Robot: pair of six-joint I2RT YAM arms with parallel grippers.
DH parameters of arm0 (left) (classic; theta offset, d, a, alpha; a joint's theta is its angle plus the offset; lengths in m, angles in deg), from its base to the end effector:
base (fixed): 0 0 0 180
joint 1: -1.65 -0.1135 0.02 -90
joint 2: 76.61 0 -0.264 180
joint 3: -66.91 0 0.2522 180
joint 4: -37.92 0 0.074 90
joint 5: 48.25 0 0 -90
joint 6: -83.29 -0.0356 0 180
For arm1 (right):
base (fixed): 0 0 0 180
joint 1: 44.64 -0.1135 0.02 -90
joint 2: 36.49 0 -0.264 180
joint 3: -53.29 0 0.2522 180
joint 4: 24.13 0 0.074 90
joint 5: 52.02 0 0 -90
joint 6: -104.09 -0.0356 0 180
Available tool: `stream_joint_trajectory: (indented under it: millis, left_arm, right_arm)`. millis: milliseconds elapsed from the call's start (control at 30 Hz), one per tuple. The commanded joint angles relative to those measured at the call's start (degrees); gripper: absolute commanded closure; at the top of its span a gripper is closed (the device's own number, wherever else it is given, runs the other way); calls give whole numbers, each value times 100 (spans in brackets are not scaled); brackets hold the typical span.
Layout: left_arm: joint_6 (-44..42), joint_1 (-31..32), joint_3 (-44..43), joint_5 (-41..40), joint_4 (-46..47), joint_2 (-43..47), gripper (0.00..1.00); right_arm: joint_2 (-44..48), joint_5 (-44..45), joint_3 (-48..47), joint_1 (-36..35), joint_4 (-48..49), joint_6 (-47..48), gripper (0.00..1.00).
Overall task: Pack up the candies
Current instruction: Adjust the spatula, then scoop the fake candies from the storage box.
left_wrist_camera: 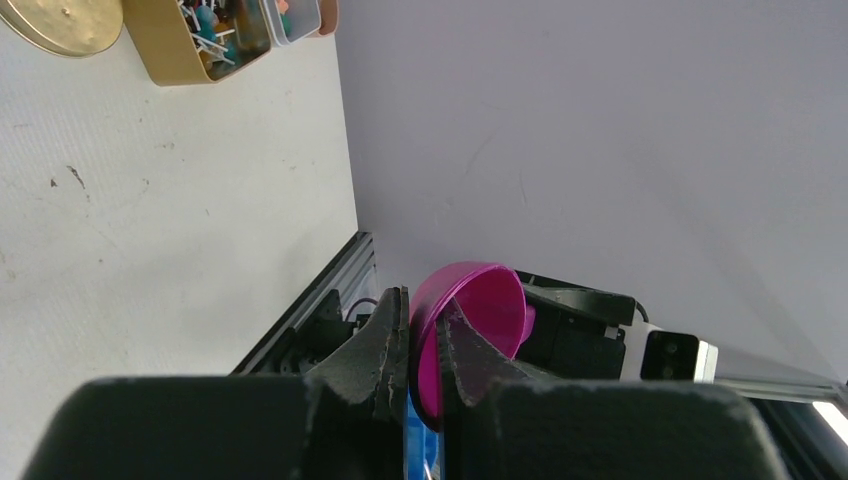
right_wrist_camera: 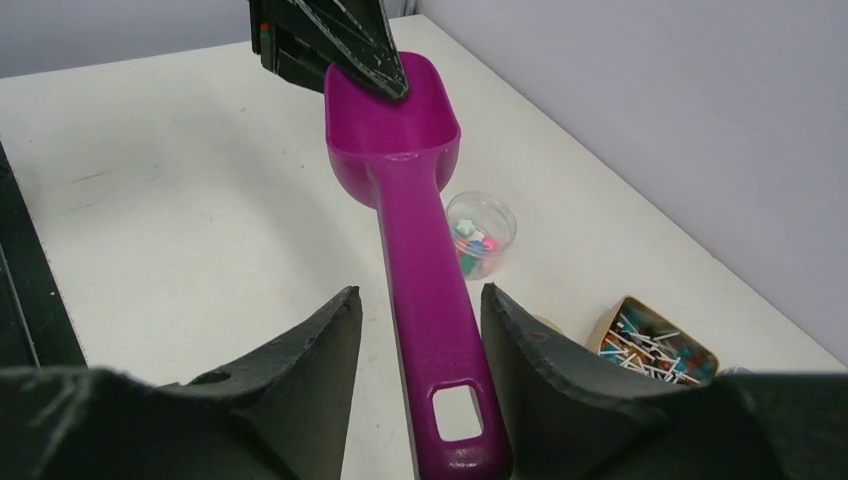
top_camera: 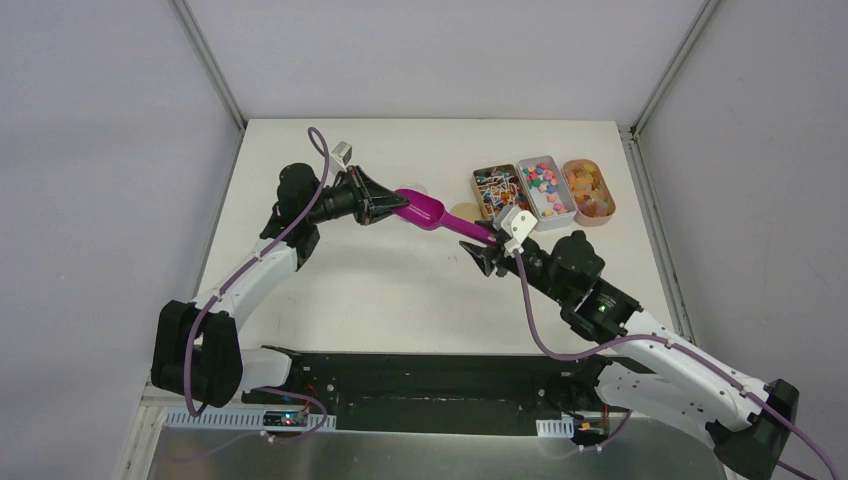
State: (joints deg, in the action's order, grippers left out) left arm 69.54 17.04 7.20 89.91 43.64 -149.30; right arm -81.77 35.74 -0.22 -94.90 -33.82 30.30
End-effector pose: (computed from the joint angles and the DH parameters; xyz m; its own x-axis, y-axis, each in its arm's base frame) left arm 0.2669 -0.1010 0.2965 -0.8930 -0.4262 -0.1443 0.0931 0.1388 -0.9859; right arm 0.1226 0.1496 0.3344 0.2058 -0.1888 -0.9602 -0.7664 0.5791 -0.2781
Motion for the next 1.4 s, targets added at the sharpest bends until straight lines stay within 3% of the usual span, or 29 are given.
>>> stream_joint_trajectory:
  millis: [0, 67, 533, 733, 833, 967, 1067, 1233, 1367]
  left_arm:
    - [134, 25, -61, 114, 393, 136, 100]
    - [125, 29, -40, 100, 386, 124, 100]
    - [132, 33, 15, 86, 414, -15, 100]
    - [88, 29, 21, 66, 404, -85, 100]
    - [-109, 25, -21, 0, 242, -113, 87]
    - [-485, 25, -137, -151, -111, -174, 48]
    - [-909, 25, -395, -368, -453, -202, 32]
    - [-1992, 25, -1072, -1022, -1167, -334, 27]
    - [-2477, 42, -1407, -1761, -1225, -589, 34]
  right_arm:
    - [5, -143, -122, 78, 25, 23, 53]
    - [21, -251, -134, 111, 69, 12, 58]
    - [-79, -594, -251, 128, 395, -30, 64]
    - [-51, -706, -259, 130, 428, -2, 100]
    - [44, -563, -194, 137, 478, -37, 100]
    - [113, 107, -215, 172, 351, -176, 100]
    - [141, 729, -352, 228, -11, -311, 100]
    - [-152, 1667, -945, 340, -1167, -662, 100]
    - [-789, 2310, -1570, 490, -2304, -983, 100]
